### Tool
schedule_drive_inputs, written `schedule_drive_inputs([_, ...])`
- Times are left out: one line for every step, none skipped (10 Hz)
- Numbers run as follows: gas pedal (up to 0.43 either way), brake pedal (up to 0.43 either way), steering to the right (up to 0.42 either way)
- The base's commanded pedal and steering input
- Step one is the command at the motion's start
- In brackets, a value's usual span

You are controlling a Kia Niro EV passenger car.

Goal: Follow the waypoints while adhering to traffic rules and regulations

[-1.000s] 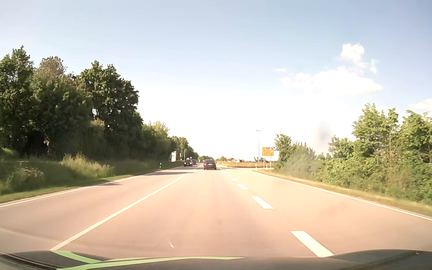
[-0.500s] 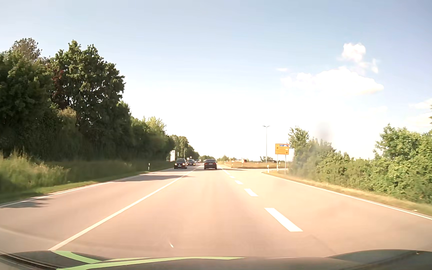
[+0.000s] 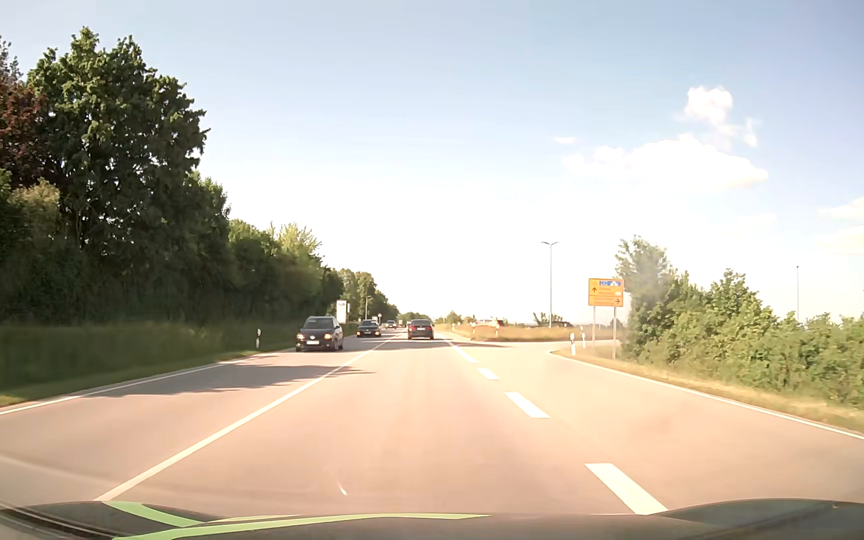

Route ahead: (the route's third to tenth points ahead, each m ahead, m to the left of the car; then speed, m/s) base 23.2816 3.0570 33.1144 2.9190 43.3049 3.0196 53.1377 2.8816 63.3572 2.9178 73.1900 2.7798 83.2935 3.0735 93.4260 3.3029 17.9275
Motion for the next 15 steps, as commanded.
schedule_drive_inputs([0.047,0.0,0.0])
schedule_drive_inputs([0.047,0.0,-0.001])
schedule_drive_inputs([0.047,0.0,-0.001])
schedule_drive_inputs([0.059,0.0,-0.001])
schedule_drive_inputs([0.059,0.0,-0.001])
schedule_drive_inputs([0.067,0.0,-0.001])
schedule_drive_inputs([0.079,0.0,-0.002])
schedule_drive_inputs([0.079,0.0,-0.002])
schedule_drive_inputs([0.079,0.0,-0.002])
schedule_drive_inputs([0.087,0.0,-0.002])
schedule_drive_inputs([0.087,0.0,-0.002])
schedule_drive_inputs([0.098,0.0,-0.002])
schedule_drive_inputs([0.098,0.0,-0.002])
schedule_drive_inputs([0.11,0.0,-0.002])
schedule_drive_inputs([0.11,0.0,-0.002])
